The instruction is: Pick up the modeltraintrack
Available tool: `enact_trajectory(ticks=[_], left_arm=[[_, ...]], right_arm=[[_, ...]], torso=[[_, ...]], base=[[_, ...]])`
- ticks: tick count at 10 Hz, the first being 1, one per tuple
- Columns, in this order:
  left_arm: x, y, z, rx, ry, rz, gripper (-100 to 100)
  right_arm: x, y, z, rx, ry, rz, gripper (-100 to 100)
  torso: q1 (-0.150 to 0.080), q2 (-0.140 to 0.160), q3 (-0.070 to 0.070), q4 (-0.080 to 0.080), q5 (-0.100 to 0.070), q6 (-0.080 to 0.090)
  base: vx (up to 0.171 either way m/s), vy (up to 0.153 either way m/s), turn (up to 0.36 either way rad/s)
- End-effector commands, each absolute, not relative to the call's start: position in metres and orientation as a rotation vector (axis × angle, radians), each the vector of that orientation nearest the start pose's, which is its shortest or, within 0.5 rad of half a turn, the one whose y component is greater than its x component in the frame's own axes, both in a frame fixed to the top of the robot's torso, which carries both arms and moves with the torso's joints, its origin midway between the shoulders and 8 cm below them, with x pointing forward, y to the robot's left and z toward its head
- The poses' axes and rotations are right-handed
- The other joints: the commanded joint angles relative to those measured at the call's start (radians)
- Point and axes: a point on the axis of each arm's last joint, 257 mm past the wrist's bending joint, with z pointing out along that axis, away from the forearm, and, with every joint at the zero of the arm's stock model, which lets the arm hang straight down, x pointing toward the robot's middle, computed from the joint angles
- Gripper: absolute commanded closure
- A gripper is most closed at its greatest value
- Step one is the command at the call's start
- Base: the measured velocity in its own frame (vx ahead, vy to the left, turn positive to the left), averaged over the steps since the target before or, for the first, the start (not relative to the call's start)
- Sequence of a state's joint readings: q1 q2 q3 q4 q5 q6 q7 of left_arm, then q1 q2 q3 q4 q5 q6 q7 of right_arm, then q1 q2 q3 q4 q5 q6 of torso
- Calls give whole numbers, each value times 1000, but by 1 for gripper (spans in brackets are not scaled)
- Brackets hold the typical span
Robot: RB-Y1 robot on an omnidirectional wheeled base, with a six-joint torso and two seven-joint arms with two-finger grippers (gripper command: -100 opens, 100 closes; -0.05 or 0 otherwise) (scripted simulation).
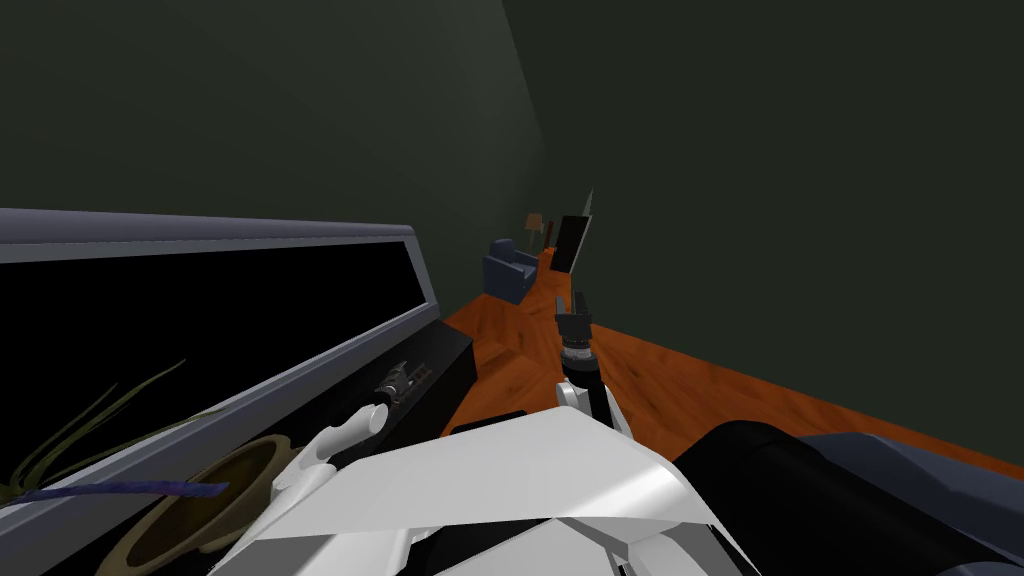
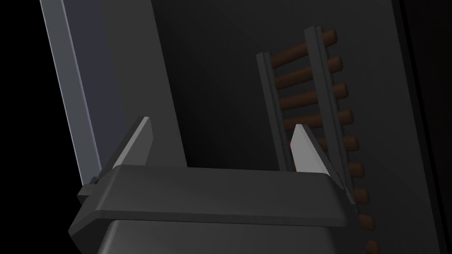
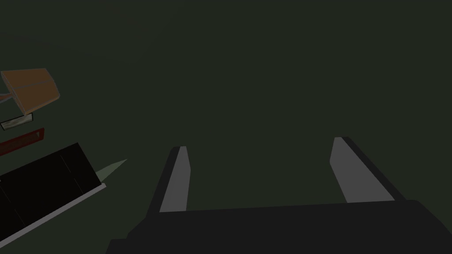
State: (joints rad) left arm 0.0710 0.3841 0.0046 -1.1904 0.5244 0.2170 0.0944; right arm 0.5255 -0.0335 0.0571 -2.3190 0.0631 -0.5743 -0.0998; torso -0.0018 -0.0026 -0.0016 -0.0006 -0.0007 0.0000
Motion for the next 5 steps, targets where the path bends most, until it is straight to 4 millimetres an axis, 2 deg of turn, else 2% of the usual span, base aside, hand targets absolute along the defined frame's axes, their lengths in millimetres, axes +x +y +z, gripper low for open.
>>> enact_trajectory(ticks=[1,4,5], left_arm=[[419,419,-476,-1995,1336,-823,-100],[396,443,-506,-2138,1315,-724,-100],[392,444,-509,-2146,1315,-713,-100]], right_arm=[[325,-247,45,566,595,1430,0],[325,-247,45,566,595,1430,0],[325,-247,45,566,595,1430,0]], torso=[[0,0,0,0,0,0],[0,1,0,0,0,0],[0,1,0,0,0,0]], base=[[38,-34,5],[36,-42,12],[31,-31,10]])
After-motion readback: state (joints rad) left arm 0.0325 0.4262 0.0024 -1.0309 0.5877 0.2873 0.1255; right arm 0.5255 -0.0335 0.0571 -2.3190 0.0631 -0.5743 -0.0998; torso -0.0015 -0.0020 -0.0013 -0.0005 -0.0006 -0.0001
